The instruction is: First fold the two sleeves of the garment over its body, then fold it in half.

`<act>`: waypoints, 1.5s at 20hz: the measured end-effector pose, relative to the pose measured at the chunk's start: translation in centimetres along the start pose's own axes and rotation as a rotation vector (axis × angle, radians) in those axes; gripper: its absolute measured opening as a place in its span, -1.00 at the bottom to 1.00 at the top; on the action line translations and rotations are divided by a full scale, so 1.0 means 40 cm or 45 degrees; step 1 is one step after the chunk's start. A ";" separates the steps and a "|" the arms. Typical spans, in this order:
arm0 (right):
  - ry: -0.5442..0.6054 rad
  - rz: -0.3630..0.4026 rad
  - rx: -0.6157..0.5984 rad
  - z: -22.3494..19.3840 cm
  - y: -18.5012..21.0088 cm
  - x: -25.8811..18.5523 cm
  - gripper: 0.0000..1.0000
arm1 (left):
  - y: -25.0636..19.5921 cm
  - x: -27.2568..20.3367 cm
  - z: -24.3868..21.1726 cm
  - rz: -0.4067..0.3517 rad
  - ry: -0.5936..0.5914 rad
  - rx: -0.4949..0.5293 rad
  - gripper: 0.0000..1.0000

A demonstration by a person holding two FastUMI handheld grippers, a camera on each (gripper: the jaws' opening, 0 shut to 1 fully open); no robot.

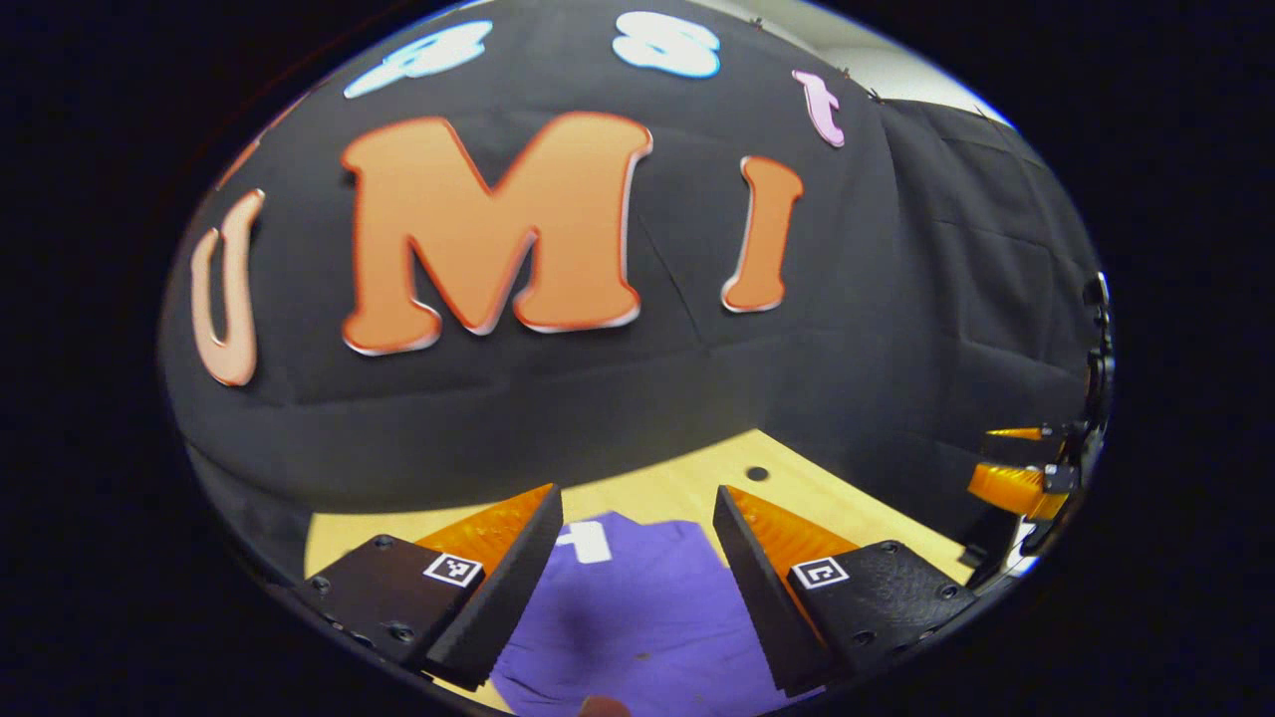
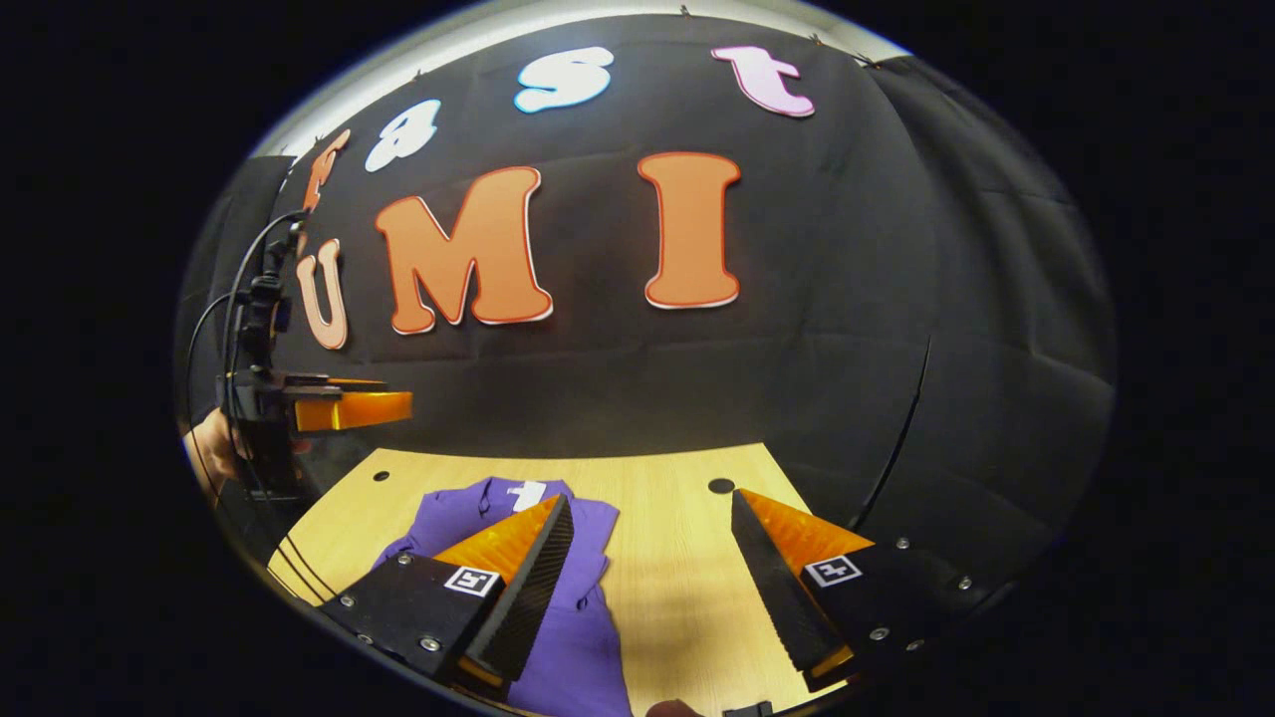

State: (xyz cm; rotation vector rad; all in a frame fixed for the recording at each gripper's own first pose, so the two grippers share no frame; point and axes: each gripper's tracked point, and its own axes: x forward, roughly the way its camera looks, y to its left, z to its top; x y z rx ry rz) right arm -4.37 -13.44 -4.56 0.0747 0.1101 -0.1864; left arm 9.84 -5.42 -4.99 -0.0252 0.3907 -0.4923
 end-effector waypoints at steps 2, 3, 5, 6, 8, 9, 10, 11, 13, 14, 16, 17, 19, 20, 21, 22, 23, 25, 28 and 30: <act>-0.037 0.017 -0.016 0.015 0.031 0.004 0.91 | 0.058 -0.086 0.019 0.090 -0.070 0.008 0.93; -0.047 0.029 -0.026 0.018 0.045 0.008 0.90 | 0.080 -0.123 0.021 0.134 -0.101 0.010 0.93; -0.067 0.043 -0.040 0.023 0.070 0.012 0.90 | 0.128 -0.203 0.025 0.221 -0.169 0.024 0.94; -0.067 0.055 -0.045 0.019 0.084 0.011 0.90 | 0.140 -0.242 0.023 0.244 -0.201 0.034 0.92; -0.050 0.058 -0.069 -0.001 0.095 0.012 0.90 | 0.172 -0.308 0.022 0.310 -0.254 0.051 0.90; -0.037 0.053 -0.085 -0.013 0.097 0.014 0.91 | 0.190 -0.348 0.005 0.345 -0.276 0.047 0.92; -0.028 0.049 -0.099 -0.024 0.099 0.012 0.91 | 0.206 -0.379 0.000 0.375 -0.300 0.028 0.92; -0.020 0.045 -0.108 -0.033 0.099 0.012 0.90 | 0.210 -0.401 -0.012 0.399 -0.315 0.014 0.88; -0.013 0.059 -0.112 -0.045 0.115 0.005 0.90 | 0.242 -0.448 -0.031 0.476 -0.354 -0.008 0.88; -0.014 0.070 -0.113 -0.050 0.122 0.002 0.91 | 0.254 -0.468 -0.042 0.507 -0.367 -0.016 0.87; 0.019 0.084 -0.137 -0.080 0.131 0.010 0.90 | 0.269 -0.486 -0.069 0.548 -0.378 -0.007 0.88; 0.060 0.088 -0.150 -0.104 0.133 0.015 0.90 | 0.271 -0.491 -0.105 0.558 -0.347 -0.001 0.87; 0.143 0.106 -0.147 -0.150 0.134 0.018 0.91 | 0.271 -0.488 -0.177 0.568 -0.252 0.013 0.85; 0.186 0.117 -0.148 -0.177 0.136 0.017 0.91 | 0.271 -0.483 -0.211 0.564 -0.203 0.013 0.85; 0.233 0.113 -0.159 -0.210 0.133 0.020 0.91 | 0.270 -0.486 -0.245 0.566 -0.155 0.011 0.85; 0.285 0.116 -0.172 -0.245 0.129 0.018 0.91 | 0.269 -0.483 -0.280 0.565 -0.108 0.004 0.86; 0.352 0.121 -0.183 -0.287 0.129 0.015 0.91 | 0.271 -0.482 -0.314 0.575 -0.057 -0.002 0.85; 0.481 0.143 -0.191 -0.379 0.123 -0.002 0.92 | 0.278 -0.481 -0.377 0.588 0.026 -0.009 0.86; 0.635 0.157 -0.176 -0.475 0.126 -0.019 0.92 | 0.265 -0.470 -0.504 0.565 0.210 -0.015 0.87; 0.742 0.160 -0.144 -0.546 0.122 -0.036 0.93 | 0.243 -0.464 -0.605 0.521 0.358 -0.035 0.87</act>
